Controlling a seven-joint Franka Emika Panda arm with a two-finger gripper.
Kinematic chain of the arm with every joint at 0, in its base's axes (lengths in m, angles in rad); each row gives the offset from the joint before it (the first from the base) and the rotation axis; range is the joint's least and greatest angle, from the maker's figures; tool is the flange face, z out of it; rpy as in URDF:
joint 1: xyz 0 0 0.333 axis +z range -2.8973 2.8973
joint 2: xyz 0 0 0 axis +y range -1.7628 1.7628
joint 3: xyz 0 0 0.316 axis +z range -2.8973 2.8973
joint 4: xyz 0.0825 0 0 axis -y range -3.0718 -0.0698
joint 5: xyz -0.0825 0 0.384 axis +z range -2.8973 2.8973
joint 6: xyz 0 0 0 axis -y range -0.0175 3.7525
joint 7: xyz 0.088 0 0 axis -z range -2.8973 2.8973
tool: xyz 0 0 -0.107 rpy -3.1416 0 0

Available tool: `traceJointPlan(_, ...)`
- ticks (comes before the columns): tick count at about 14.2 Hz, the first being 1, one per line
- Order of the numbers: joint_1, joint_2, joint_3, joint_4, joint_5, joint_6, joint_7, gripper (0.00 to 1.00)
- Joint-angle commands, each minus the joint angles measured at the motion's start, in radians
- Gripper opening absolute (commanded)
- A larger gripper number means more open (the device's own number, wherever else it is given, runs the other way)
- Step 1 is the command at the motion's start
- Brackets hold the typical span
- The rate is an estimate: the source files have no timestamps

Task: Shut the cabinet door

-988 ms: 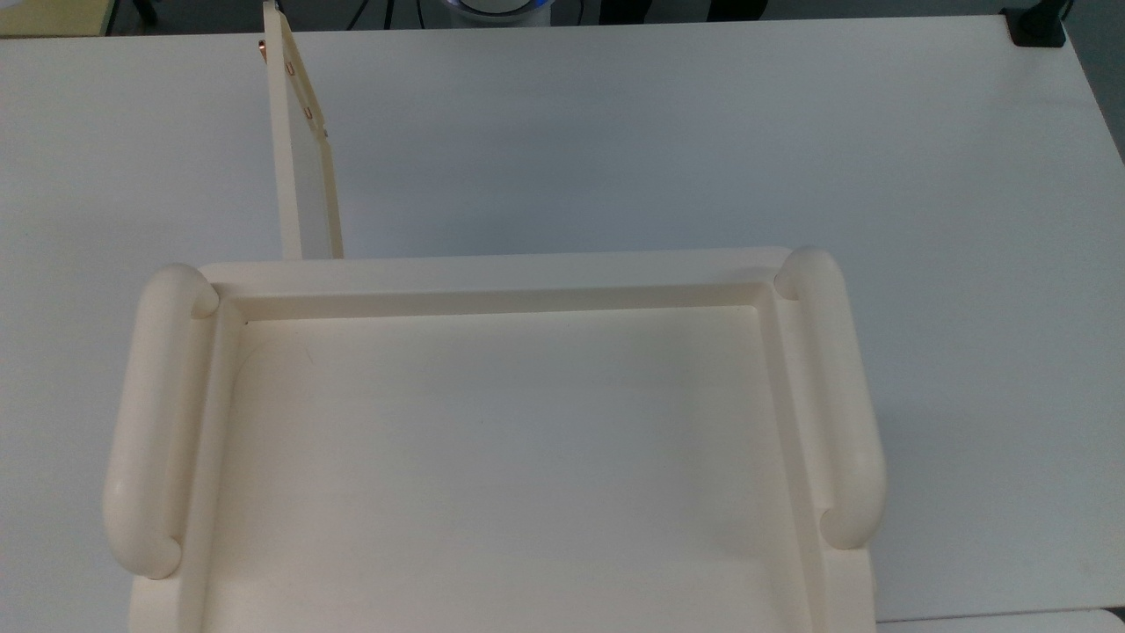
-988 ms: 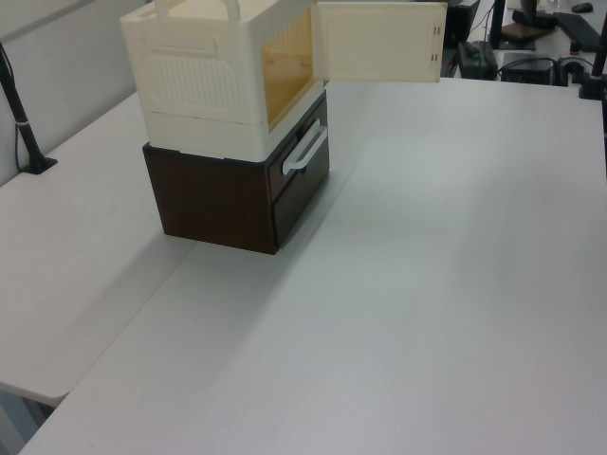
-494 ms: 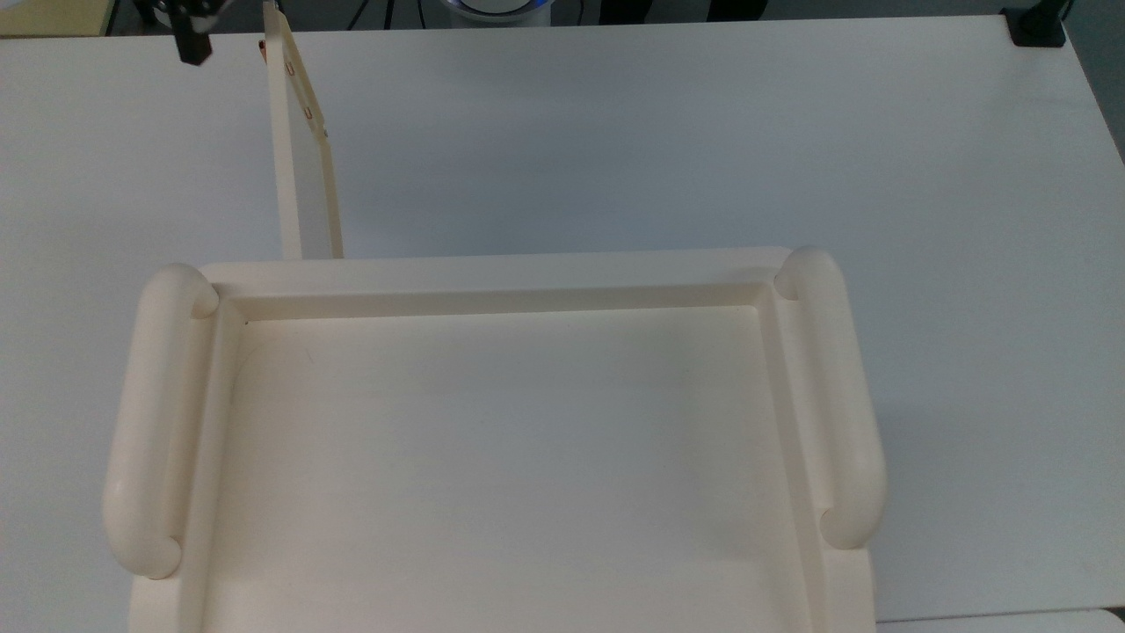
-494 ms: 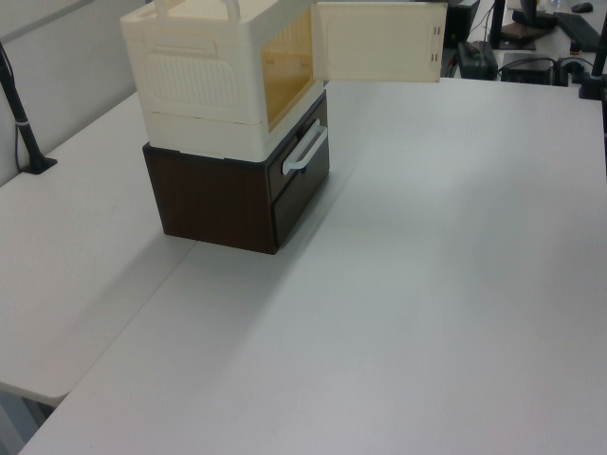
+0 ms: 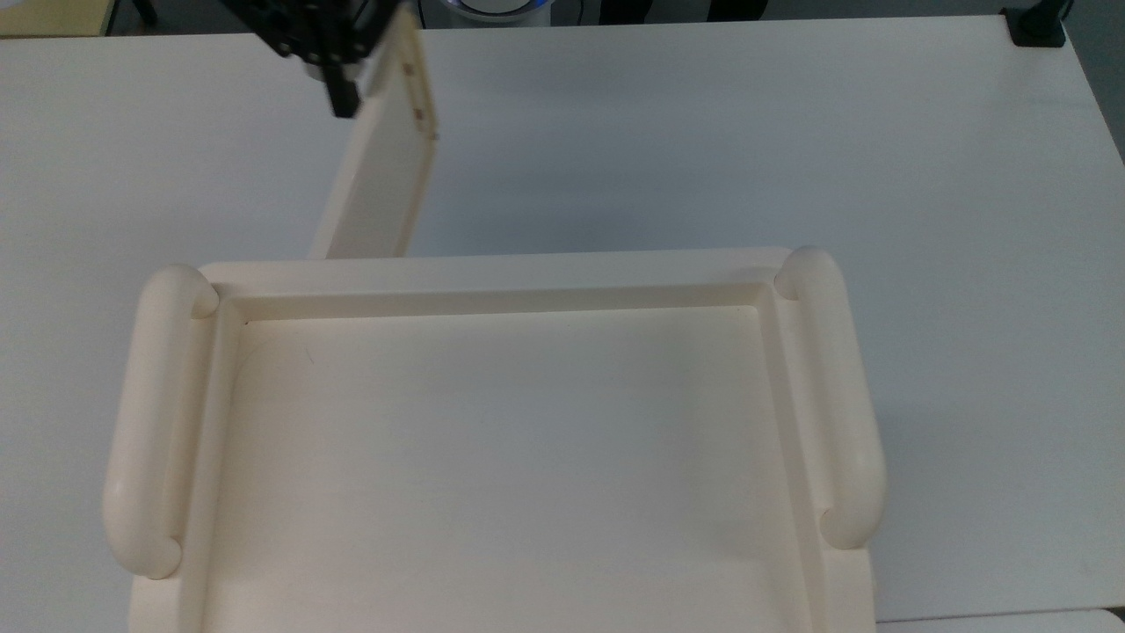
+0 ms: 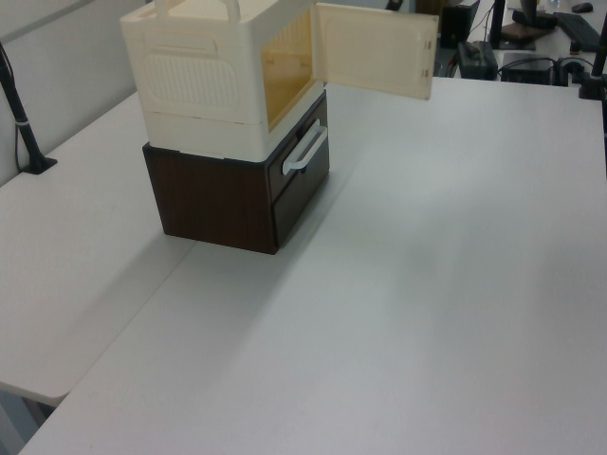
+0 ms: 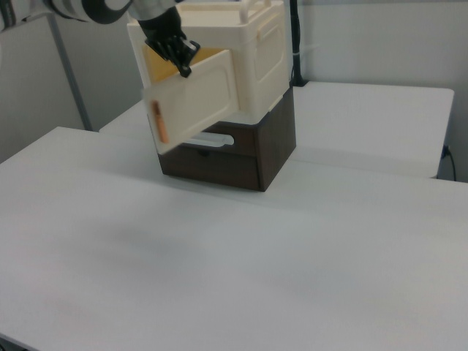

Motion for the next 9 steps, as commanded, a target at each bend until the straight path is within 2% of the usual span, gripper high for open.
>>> traceJointPlan(1,0.043,0.02,-0.009,-0.023,0.003,0.107,0.078,0.0)
traceJointPlan(4,0.045,0.045,-0.008,-0.023,0.006,0.133,0.078,0.0)
traceJointPlan(9,0.083,0.121,-0.009,-0.022,0.004,0.356,0.077,0.0)
